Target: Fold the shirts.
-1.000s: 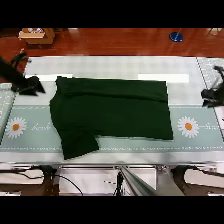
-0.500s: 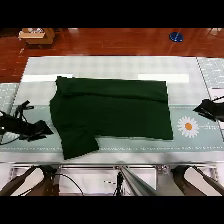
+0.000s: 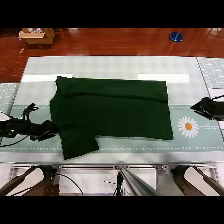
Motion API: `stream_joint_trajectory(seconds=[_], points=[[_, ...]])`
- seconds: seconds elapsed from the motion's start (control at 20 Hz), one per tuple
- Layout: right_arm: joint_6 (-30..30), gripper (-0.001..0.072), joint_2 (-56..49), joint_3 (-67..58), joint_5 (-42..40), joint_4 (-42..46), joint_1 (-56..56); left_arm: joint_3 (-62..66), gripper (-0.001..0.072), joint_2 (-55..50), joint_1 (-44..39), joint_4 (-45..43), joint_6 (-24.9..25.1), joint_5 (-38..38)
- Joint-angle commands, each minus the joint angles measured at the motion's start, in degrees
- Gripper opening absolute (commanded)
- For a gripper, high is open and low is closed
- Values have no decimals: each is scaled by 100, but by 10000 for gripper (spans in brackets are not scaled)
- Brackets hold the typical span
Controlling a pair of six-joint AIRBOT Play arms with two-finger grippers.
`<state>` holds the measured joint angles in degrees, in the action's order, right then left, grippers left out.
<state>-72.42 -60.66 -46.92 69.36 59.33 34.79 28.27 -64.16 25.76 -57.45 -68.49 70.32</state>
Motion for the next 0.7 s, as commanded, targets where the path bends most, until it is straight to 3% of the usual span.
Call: stream_joint_trajectory(seconds=[0.0, 0.1, 0.15, 0.2, 0.25, 0.3, 0.4, 0.45, 0.5, 0.65], points=[[20, 382, 7, 2, 201, -35, 2, -22, 482, -334, -116, 98, 37, -358], [15, 381, 7, 0, 354, -35, 4, -22, 479, -474, -396, 291, 35, -697], [15, 381, 7, 0, 435, -42, 4, -22, 435, -531, -553, 402, 35, -885], [17, 381, 7, 0, 529, -57, 4, -20, 310, -575, -717, 494, 35, -1071], [15, 382, 13, 0, 590, -59, 4, -20, 129, -610, -844, 505, 33, -1172], [15, 382, 28, 0, 675, -63, 4, -20, 22, -625, -929, 501, 33, -1207], [42, 411, 114, 2, 758, 166, 4, -20, 22, -625, -944, 498, 33, -1198], [-13, 467, 111, 4, 831, 610, 7, -20, 22, -625, -929, 501, 33, -1176], [-146, 473, 114, 66, 894, 1036, 66, -20, 22, -625, -929, 498, 33, -1139], [-138, 473, 138, 520, 944, 634, 433, -20, 22, -623, -929, 498, 35, -1117]])
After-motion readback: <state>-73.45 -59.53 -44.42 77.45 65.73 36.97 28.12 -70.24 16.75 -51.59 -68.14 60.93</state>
